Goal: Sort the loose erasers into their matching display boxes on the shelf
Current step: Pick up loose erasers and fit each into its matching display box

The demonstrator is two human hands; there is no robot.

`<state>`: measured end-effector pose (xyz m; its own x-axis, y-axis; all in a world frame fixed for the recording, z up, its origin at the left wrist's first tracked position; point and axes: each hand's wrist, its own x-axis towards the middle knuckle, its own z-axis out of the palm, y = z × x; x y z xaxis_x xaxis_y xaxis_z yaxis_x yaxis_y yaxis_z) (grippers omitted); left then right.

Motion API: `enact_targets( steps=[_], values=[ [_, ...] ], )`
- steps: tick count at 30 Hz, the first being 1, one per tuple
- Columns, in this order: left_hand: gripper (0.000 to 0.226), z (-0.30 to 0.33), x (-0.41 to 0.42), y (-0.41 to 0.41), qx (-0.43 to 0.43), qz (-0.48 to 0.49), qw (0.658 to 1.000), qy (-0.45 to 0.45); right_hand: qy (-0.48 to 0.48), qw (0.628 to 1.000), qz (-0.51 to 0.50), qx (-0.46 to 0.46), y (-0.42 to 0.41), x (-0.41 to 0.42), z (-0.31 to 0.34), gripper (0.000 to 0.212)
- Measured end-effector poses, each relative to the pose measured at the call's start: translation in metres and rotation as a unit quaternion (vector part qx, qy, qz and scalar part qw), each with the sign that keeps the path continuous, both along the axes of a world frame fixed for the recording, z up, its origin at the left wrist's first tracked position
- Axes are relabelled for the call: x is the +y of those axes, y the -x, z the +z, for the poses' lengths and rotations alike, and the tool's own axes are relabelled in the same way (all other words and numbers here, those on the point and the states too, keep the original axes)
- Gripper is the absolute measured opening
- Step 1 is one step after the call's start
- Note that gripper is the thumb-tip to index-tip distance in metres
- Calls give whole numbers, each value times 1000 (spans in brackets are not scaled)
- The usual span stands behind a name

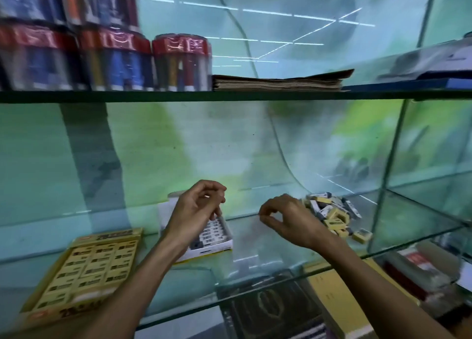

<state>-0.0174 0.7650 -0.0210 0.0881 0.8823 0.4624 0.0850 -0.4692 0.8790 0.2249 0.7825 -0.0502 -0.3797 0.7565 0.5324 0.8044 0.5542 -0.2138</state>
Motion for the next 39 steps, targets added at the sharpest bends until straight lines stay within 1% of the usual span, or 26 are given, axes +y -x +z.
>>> enact_targets(
  steps=[4,6,10,12,13,14,15,16,17,18,19,23,25,27,28,31,32,33,35,37,39],
  values=[
    [8,-8,10,-29,49,-27,998,17,8,986,-148,-73,-46,8,-4,26],
    [7,-11,14,-41,68,-30,997,22,25,973,-198,-118,-60,9,-7,32],
    [7,-15,17,-56,85,-41,995,21,17,956,-236,-175,-70,10,-13,41],
    [7,-15,17,-58,92,-37,995,18,9,953,-238,-186,-70,11,-13,36],
    [8,-15,17,-57,98,-35,994,16,7,957,-233,-174,-69,12,-12,32],
    [8,-15,18,-56,104,-32,994,14,17,964,-223,-141,-67,10,-10,27],
    [8,-15,19,-54,110,-29,993,12,41,975,-201,-80,-65,8,-6,22],
    [9,-15,19,-52,116,-25,993,10,79,983,-166,18,-64,5,-1,16],
    [9,-15,19,-50,122,-22,992,8,132,975,-121,131,-62,2,3,11],
    [9,-15,20,-49,128,-19,992,6,190,952,-78,228,-58,-2,9,8],
    [8,-15,20,-47,133,-16,991,5,232,929,-46,286,-54,-5,14,8],
    [5,-11,17,-43,140,-24,990,9,311,859,59,402,-38,-9,20,11],
    [6,-10,14,-42,144,-33,989,1,343,827,97,435,-28,-9,20,11],
    [7,-9,10,-42,153,-39,987,-8,362,808,127,447,-19,-10,20,13],
    [7,-9,9,-41,155,-40,987,-11,365,804,137,448,-15,-11,21,15],
    [6,-8,9,-37,144,-36,989,-2,351,818,143,433,-4,-13,23,17],
    [6,-9,9,-34,132,-35,991,7,330,833,134,424,-1,-15,23,16],
    [7,-9,9,-32,111,-35,993,20,295,856,121,408,2,-17,23,15],
    [10,-8,10,-27,61,-36,996,50,194,909,85,359,7,-20,22,9],
    [11,-8,11,-23,37,-30,996,70,67,953,65,289,12,-22,20,13],
    [11,-9,13,-20,34,-27,996,74,-49,975,94,196,15,-19,18,19]
  ],
)
